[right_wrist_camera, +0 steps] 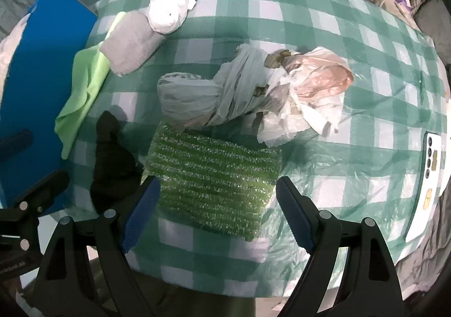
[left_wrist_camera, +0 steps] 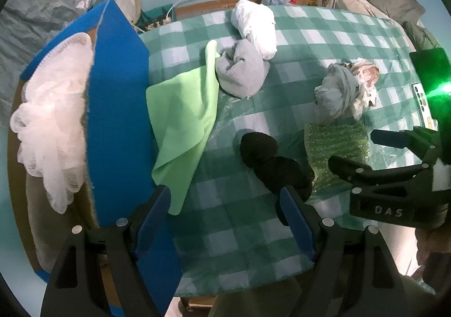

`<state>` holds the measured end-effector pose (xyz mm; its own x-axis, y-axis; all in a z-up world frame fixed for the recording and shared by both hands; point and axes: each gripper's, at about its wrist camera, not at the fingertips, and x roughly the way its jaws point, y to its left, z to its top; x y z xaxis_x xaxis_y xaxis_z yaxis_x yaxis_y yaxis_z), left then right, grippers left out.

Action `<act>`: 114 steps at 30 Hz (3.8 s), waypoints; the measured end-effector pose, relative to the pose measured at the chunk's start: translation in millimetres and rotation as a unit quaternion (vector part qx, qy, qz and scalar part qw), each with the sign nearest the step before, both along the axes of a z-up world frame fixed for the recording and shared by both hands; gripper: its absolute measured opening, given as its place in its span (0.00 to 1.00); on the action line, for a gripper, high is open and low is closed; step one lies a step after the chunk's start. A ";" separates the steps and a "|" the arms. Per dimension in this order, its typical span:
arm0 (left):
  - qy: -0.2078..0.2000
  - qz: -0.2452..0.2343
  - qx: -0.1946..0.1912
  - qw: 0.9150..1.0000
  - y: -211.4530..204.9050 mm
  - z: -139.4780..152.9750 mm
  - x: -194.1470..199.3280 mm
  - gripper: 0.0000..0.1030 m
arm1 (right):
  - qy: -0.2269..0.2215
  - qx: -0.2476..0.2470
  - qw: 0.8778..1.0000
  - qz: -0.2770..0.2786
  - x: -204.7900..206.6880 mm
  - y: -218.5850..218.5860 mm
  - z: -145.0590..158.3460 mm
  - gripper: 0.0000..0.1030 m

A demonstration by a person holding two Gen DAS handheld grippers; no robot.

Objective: Organize soft objects
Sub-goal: 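Move both tools back over the table toward the green knitted scrubber, then grasp the green knitted scrubber pad with the right tool, then lift the green scrubber with the right tool and carry it toward the box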

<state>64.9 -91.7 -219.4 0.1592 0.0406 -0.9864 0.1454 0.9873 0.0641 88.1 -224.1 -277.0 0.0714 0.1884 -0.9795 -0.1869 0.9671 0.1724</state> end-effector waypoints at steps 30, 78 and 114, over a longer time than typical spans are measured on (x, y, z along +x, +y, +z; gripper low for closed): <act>0.026 0.013 -0.041 0.999 -25.9 -19.2 18.0 0.83 | -0.024 -0.002 0.998 0.055 -17.6 -11.4 7.6 0.16; -0.045 0.018 -0.017 0.999 -16.5 47.0 -11.8 0.43 | -0.111 0.031 0.993 0.033 -28.1 -47.6 104.3 0.16; -0.124 0.075 -0.015 0.989 35.4 127.1 -24.2 0.43 | -0.174 0.065 0.980 0.068 -15.4 8.8 181.7 0.16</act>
<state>40.7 -56.3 -92.3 0.3904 0.0537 -0.9191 -0.0185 0.9986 0.0505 72.7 -215.3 -95.3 0.3626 0.3412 -0.8672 -0.3820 0.9032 0.1957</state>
